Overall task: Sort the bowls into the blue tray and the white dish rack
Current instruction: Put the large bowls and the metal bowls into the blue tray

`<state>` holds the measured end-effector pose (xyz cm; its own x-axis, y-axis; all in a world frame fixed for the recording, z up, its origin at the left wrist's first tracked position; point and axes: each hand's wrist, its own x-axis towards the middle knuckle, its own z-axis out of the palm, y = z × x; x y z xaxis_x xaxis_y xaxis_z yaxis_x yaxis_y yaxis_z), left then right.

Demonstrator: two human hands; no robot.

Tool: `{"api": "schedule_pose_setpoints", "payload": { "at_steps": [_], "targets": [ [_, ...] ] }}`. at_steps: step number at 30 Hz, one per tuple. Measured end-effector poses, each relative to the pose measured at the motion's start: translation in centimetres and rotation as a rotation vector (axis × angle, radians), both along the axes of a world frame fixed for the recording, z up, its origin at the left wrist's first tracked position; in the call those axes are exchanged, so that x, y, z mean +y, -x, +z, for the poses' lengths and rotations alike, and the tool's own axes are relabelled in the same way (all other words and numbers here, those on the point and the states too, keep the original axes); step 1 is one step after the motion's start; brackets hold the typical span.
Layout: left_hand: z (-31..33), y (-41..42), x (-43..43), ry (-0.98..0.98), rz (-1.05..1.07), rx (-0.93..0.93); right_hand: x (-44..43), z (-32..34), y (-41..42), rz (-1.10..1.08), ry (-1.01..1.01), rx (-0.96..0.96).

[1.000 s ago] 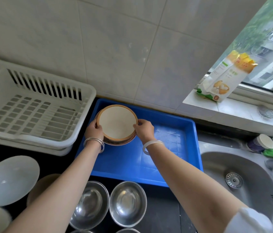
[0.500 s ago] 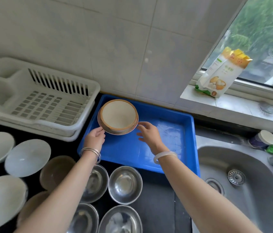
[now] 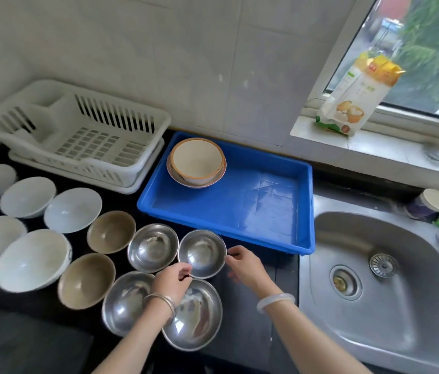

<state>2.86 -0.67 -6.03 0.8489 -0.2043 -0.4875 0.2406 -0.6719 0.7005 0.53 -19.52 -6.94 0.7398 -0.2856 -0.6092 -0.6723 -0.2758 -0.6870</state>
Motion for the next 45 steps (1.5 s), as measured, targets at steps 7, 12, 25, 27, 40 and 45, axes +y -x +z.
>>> {"api": "schedule_pose_setpoints", "payload": {
  "at_steps": [7,12,25,27,40,45],
  "targets": [
    [-0.6,0.6,0.0,-0.154,-0.054,-0.088,1.1,-1.7,-1.3,-0.159,-0.194,0.031],
    [-1.0,0.5,0.2,-0.255,-0.106,-0.092,0.4,-1.4,-0.3,-0.233,-0.136,0.006],
    [0.4,-1.1,-0.8,-0.14,-0.121,-0.077,-2.1,2.2,1.9,-0.32,-0.18,-0.083],
    [1.1,-1.8,-1.2,-0.085,-0.105,-0.083,-2.5,3.3,1.5,-0.351,-0.208,-0.12],
    [4.4,-10.1,-5.3,0.225,0.111,0.007,-6.5,9.2,-2.7,-0.594,-0.219,-0.353],
    [4.1,-13.2,-8.6,0.312,0.196,0.064,-7.7,9.1,-4.1,-0.671,-0.178,-0.366]
  ]
}}
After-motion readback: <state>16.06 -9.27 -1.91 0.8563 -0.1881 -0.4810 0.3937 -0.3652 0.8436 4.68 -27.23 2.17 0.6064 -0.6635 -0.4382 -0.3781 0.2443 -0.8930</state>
